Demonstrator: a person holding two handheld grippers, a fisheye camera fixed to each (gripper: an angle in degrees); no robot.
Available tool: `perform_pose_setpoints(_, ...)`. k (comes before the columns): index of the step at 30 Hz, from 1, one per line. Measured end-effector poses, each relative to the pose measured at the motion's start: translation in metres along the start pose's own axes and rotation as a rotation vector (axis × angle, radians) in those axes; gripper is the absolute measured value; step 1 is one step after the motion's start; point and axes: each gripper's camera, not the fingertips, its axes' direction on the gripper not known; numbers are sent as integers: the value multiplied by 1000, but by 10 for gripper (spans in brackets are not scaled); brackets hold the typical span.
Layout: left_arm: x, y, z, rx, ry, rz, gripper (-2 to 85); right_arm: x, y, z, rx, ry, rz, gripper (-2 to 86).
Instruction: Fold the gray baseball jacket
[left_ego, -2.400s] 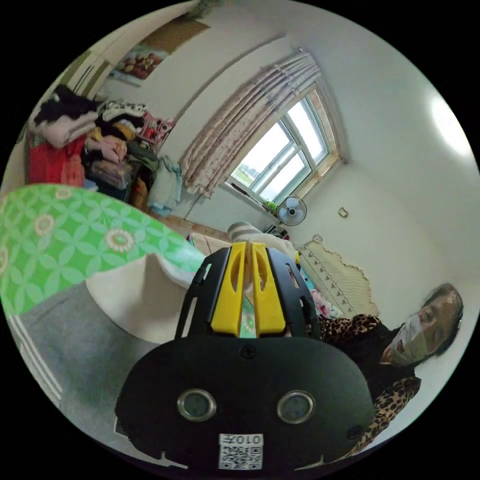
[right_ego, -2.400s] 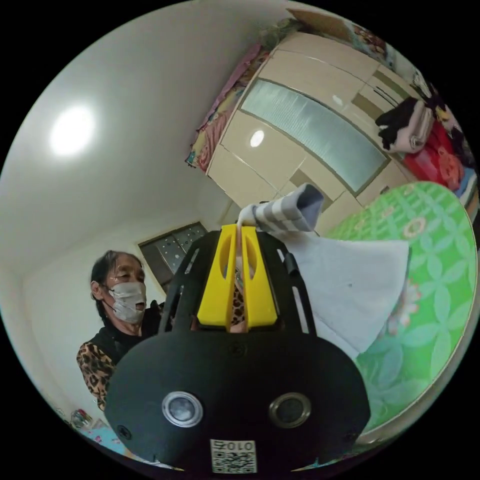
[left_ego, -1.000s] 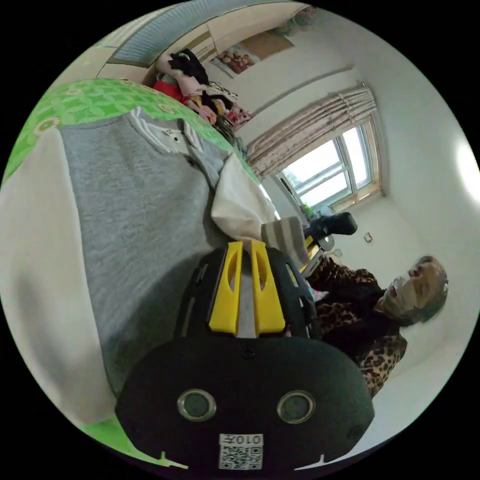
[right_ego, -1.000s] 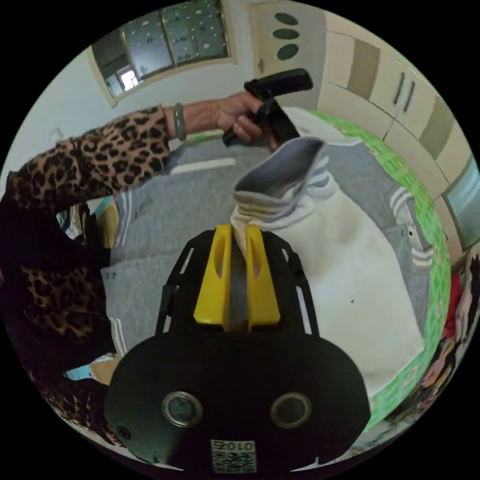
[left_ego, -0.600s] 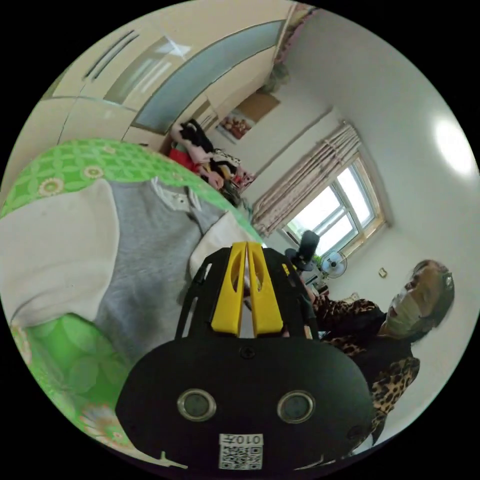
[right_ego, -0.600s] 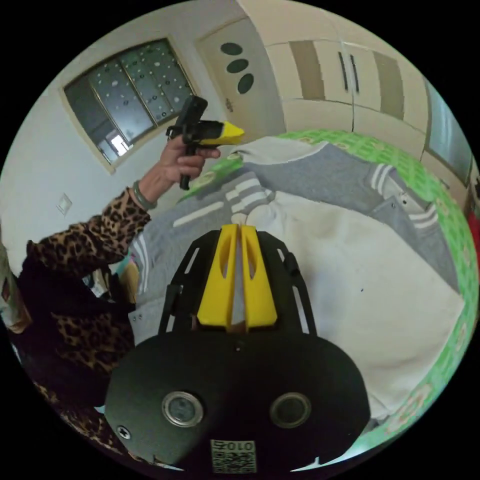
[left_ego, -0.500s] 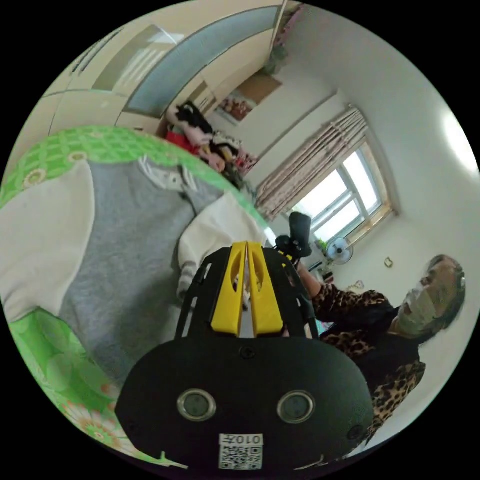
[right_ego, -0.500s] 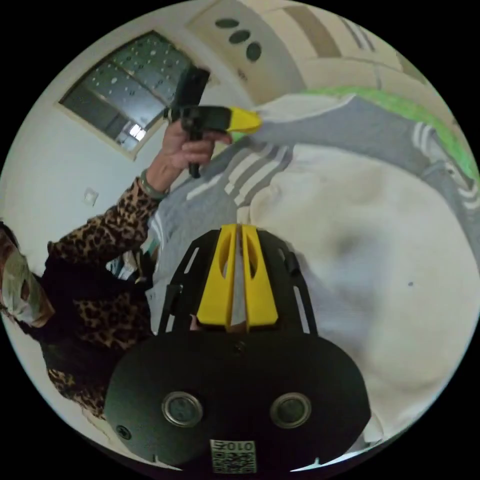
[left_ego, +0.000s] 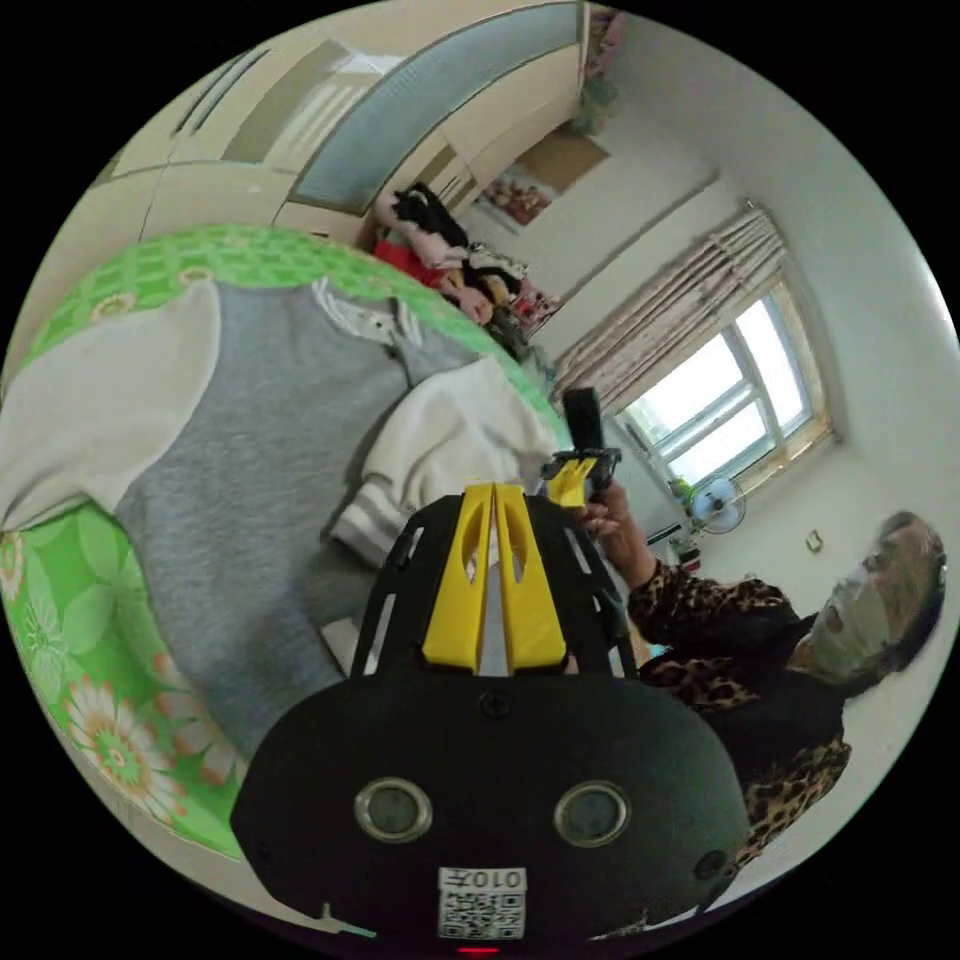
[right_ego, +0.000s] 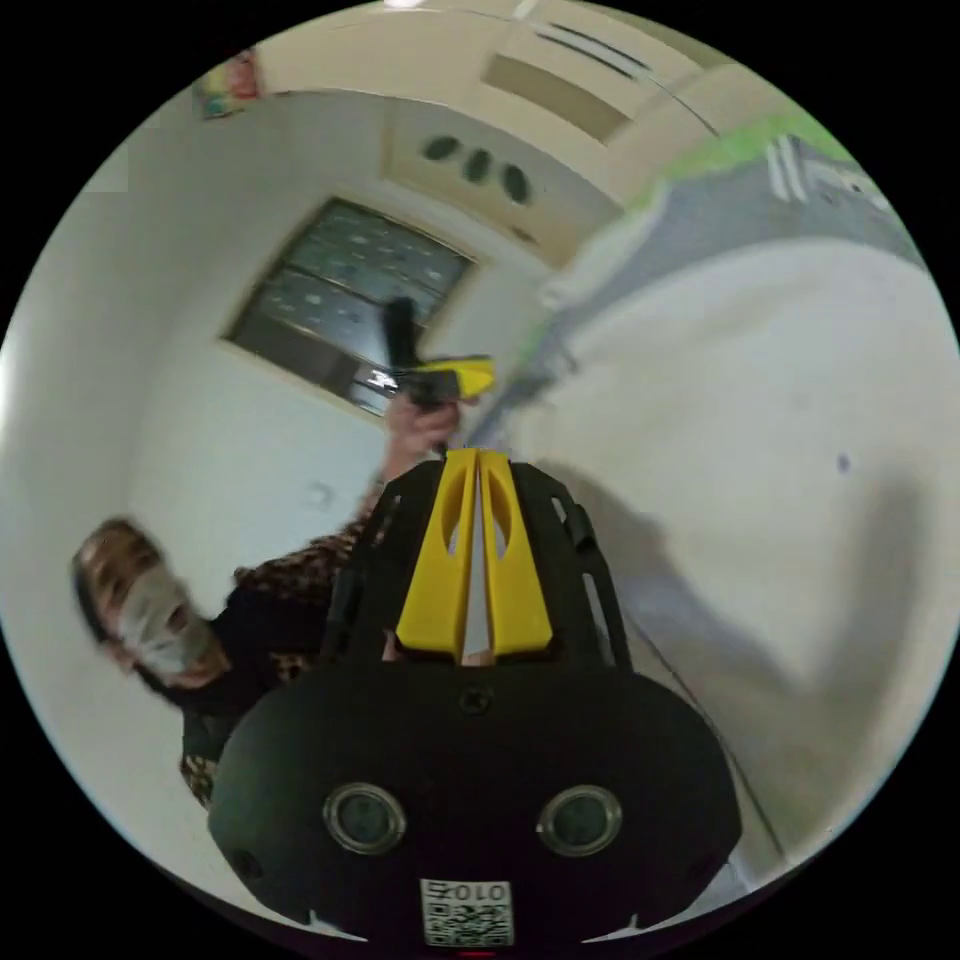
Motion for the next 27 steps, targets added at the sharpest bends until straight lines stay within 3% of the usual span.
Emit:
perform_pose_setpoints(1,-5,1,11,-67,-38,-31,-2,8,-2,10,-79,102,36,27)
perform_pose_setpoints(2,-17,6,24,-152,-66,-94,-1,8,0,9,-59,55,-14,27)
perform_pose_setpoints(4,-25,20,0,-50,5,-129,-2,8,3,0,-8,-23,-71,28)
perform_pose_setpoints(7,-30,51,-79,183,34,-164,-2,17,10,-18,122,-119,-112,29)
perform_pose_setpoints(10,-65,110,-182,471,-90,-349,-1,31,15,-24,189,-199,-123,32)
perform_pose_setpoints(12,-127,184,-246,705,10,-641,-1,39,15,-22,206,-232,-136,36)
perform_pose_setpoints(15,-192,263,-285,904,171,-822,0,41,6,-17,225,-267,-107,78)
perform_pose_setpoints(18,-248,319,-303,944,225,-925,2,-5,-39,7,103,-56,-154,117)
perform_pose_setpoints(20,-281,349,-306,965,248,-979,6,-55,-92,47,-21,218,-241,122)
perform_pose_setpoints(23,-338,390,-287,992,406,-1085,21,-97,-165,116,-133,459,-325,127)
perform_pose_setpoints(27,-403,412,-255,1014,627,-1118,59,-107,-234,197,-228,460,-360,124)
